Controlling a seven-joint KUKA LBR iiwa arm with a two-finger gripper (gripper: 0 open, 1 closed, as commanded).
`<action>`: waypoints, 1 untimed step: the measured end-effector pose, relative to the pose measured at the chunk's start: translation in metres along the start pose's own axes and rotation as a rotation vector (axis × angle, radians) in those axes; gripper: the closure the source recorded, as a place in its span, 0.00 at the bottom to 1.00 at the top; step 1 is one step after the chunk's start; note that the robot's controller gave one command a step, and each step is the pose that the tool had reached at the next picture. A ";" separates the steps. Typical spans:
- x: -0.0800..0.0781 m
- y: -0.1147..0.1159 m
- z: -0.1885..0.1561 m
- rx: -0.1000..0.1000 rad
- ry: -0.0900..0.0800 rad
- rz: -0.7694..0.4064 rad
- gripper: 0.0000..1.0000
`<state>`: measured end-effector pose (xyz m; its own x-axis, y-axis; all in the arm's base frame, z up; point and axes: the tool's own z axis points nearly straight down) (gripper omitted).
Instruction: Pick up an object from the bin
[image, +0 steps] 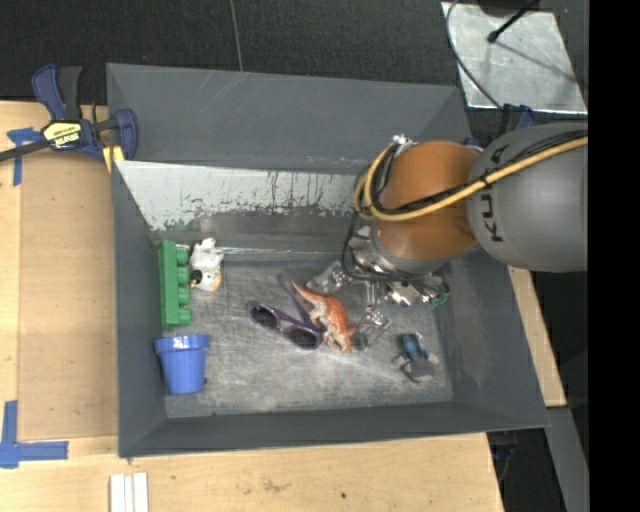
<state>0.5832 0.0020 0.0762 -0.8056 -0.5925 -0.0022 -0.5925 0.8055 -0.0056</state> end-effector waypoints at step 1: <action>0.003 0.019 0.000 -0.002 -0.011 -0.003 0.00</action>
Offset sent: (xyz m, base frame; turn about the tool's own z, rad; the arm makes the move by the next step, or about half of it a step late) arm 0.0003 0.0996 0.0455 -0.4391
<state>0.5693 0.0157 0.0758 -0.8039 -0.5946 -0.0128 -0.5947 0.8040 -0.0032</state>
